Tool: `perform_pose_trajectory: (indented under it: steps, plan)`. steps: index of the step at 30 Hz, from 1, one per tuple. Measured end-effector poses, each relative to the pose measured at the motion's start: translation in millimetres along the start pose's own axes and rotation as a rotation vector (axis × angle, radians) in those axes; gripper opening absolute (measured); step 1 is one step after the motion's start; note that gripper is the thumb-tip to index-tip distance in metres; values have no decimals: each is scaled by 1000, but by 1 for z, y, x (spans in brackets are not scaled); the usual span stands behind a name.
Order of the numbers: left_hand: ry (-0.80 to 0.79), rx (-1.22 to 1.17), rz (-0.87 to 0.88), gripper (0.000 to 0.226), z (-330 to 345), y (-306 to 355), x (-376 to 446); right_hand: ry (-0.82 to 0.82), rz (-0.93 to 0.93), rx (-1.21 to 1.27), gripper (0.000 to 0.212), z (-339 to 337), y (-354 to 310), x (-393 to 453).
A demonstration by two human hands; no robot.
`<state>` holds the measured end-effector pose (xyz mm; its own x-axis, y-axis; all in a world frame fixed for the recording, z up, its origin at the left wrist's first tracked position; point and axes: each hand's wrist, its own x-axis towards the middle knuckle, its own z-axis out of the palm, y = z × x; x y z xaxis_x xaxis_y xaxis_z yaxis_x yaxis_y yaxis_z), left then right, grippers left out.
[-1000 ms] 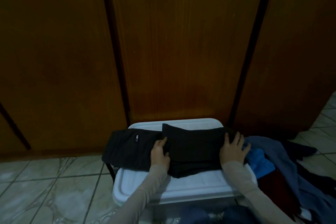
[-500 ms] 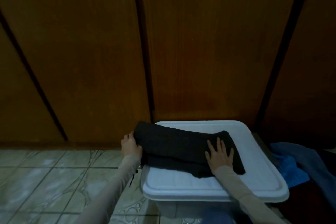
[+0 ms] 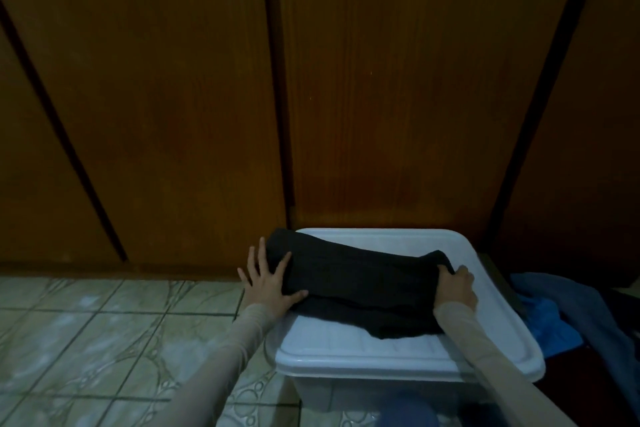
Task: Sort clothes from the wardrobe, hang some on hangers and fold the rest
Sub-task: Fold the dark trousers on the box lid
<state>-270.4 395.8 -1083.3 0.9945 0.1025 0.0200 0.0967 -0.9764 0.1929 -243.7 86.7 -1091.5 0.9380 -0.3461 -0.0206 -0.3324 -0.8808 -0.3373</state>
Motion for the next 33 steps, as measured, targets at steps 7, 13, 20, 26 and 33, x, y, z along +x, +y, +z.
perform_pose_trajectory:
  steps: [7,13,20,26,33]
  plan:
    - [-33,263,116,70,10,58,-3,87,131,-455,47,-27,44,-1]
    - [-68,189,301,52,14,84,-12,-23,-203,-363,59,-22,34,12]
    - [-204,3,421,58,17,55,-22,-169,-274,-461,48,-14,15,18]
    - [-252,132,258,64,17,60,6,-292,-284,-523,62,-22,19,22]
    - [-156,-228,0,55,22,62,11,-263,-262,-373,46,-47,15,12]
